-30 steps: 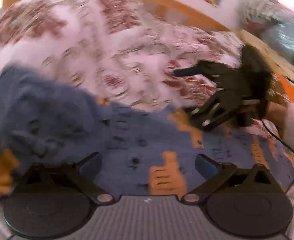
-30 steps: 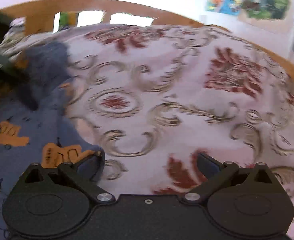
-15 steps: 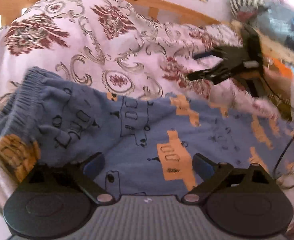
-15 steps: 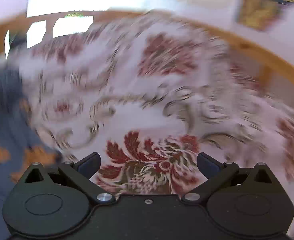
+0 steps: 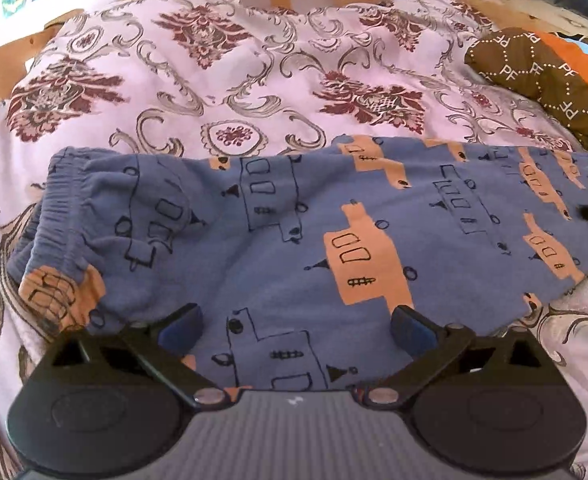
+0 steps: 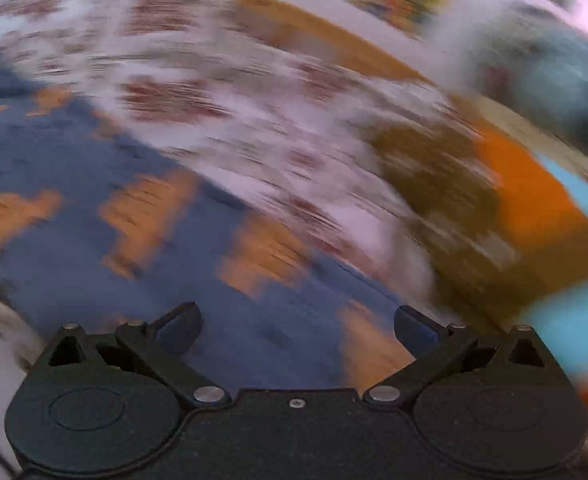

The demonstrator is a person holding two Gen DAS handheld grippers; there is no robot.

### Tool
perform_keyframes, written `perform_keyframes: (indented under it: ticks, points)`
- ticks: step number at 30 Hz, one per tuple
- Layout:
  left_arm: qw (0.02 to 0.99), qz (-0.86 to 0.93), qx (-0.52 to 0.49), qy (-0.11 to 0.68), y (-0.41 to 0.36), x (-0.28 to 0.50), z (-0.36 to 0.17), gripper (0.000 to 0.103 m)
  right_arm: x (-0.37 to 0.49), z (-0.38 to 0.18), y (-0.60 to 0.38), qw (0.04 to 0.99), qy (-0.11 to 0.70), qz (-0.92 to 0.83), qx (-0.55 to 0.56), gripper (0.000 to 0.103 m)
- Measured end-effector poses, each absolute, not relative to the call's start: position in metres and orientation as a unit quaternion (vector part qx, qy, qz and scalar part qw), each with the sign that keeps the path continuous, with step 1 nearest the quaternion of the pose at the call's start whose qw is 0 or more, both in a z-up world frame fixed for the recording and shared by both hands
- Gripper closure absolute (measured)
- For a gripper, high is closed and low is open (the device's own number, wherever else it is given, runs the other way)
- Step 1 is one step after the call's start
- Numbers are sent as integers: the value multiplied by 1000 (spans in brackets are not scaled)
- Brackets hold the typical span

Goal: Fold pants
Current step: 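Lift both grippers away from the pants and reposition above them, then close the left gripper on the pants edge while the right gripper pinches the adjacent edge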

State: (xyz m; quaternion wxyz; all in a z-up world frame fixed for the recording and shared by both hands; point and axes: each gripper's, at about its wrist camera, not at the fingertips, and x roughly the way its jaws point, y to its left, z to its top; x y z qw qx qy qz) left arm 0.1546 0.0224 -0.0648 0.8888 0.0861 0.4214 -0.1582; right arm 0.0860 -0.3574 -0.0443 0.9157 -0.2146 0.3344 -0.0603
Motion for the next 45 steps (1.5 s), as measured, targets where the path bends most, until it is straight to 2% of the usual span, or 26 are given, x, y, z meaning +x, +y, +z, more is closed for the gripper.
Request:
perform_keyframes:
  ticks: [4, 8, 12, 16, 22, 26, 33, 35, 37, 42, 43, 45]
  points:
    - [881, -126, 81, 449, 17, 150, -49, 0, 35, -25, -403, 939, 300, -140, -97, 1]
    - [892, -154, 73, 419, -8, 139, -19, 0, -5, -24, -429, 948, 276, -145, 69, 1]
    - [878, -255, 53, 402, -75, 159, 2, 0, -6, -35, -440, 942, 274, -102, 167, 1]
    - [836, -386, 40, 387, -175, 187, 9, 0, -6, -44, -460, 921, 268, -92, 269, 1]
    - [730, -526, 56, 432, -328, 221, -15, 0, -3, -50, -473, 921, 239, -88, 294, 1]
    - [697, -529, 40, 483, -368, 236, -45, 0, -1, -54, -476, 922, 227, -85, 302, 4]
    - [700, -548, 51, 456, -366, 233, -72, 0, -2, -58, -492, 902, 218, -124, 351, 32]
    - [702, -551, 52, 449, -364, 230, -75, 0, -2, -58, -496, 889, 223, -145, 372, 42]
    - [703, -548, 46, 451, -362, 229, -77, 0, 0, -59, -499, 874, 238, -174, 386, 60]
    - [702, -532, 17, 473, -359, 238, -76, 0, 1, -59, -503, 862, 241, -184, 407, 64]
    - [701, -529, 12, 478, -358, 238, -75, 0, 1, -60, -504, 860, 240, -183, 412, 74]
    - [701, -521, 1, 487, -358, 242, -75, 0, 2, -62, -505, 855, 236, -183, 424, 83]
